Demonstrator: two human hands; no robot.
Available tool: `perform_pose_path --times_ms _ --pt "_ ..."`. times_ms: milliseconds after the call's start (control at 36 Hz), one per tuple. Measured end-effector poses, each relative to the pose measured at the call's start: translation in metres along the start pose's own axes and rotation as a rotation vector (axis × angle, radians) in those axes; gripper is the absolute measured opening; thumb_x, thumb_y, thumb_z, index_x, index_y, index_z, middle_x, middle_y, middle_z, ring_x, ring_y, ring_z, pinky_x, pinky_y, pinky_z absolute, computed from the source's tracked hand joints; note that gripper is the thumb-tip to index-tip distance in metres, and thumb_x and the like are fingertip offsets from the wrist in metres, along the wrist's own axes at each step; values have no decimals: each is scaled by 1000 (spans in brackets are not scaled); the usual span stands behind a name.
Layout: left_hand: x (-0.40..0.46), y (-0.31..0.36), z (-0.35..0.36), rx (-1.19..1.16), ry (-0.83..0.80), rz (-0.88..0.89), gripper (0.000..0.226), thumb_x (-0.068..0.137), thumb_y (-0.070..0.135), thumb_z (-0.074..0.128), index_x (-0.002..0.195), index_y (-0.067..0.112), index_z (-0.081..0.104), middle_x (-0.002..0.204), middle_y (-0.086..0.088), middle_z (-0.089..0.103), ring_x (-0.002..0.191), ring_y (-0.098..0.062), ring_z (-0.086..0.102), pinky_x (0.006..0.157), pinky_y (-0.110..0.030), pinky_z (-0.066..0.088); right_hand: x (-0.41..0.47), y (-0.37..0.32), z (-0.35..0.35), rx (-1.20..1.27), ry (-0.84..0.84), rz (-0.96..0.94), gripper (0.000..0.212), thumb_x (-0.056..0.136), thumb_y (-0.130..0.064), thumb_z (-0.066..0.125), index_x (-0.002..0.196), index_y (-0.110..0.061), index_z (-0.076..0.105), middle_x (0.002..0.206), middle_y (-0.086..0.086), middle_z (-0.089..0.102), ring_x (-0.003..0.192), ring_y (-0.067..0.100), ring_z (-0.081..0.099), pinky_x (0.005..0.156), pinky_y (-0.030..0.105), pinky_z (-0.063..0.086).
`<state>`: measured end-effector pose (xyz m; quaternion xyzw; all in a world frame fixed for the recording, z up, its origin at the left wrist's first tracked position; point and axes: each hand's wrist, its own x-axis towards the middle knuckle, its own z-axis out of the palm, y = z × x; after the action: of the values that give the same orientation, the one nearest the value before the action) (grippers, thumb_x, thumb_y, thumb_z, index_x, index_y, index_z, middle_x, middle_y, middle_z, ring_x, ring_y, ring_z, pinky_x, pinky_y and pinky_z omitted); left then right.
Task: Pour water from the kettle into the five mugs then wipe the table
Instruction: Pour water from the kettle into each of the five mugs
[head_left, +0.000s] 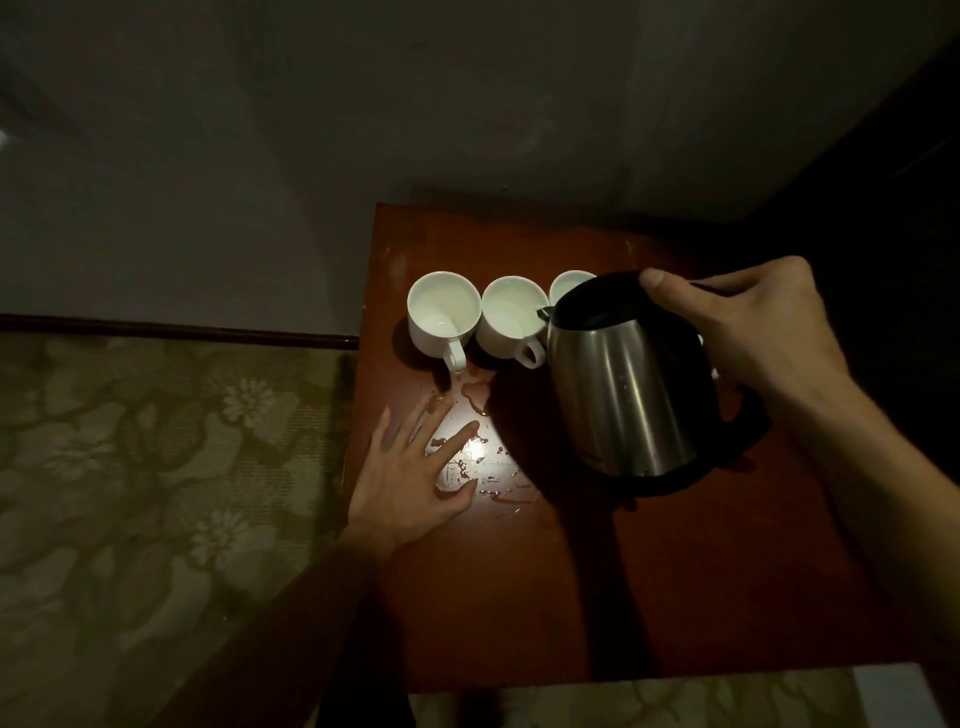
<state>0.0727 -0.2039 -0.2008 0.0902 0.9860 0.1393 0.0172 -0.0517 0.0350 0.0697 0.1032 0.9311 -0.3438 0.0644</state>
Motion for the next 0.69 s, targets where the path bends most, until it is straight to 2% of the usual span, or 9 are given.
perform_pose_path --times_ms 250,361,472,556,694 --pt "0 -1 -1 10 9 14 73 90 73 38 158 47 29 170 1 21 159 -21 10 124 -59 15 0 0 0 -3 9 -12 32 85 -65 78 78 -34 73 78 -5 75 66 9 70 56 27 47" --pt "0 -1 -1 5 0 11 73 90 73 38 158 47 29 170 1 21 159 -21 9 124 -59 14 0 0 0 -5 10 -11 31 85 -64 79 77 -35 72 80 -6 76 73 10 72 60 29 49" --pt "0 -1 0 -14 -2 5 73 90 72 38 158 48 28 171 2 19 159 -19 7 124 -60 14 2 2 -1 -1 0 -10 38 86 -64 78 94 -27 82 84 -3 79 76 14 75 61 31 53" --pt "1 -1 0 -23 -11 1 73 90 72 38 158 49 25 171 2 18 159 -19 5 124 -59 13 3 3 -1 -5 -7 -6 42 85 -65 78 97 -25 82 87 -3 79 76 13 75 61 29 51" --pt "0 -1 0 -11 -26 -2 73 91 74 35 159 50 21 172 2 16 159 -18 2 124 -59 12 1 1 2 7 -38 5 57 62 -78 66 92 -31 77 90 -5 78 83 10 75 66 32 56"
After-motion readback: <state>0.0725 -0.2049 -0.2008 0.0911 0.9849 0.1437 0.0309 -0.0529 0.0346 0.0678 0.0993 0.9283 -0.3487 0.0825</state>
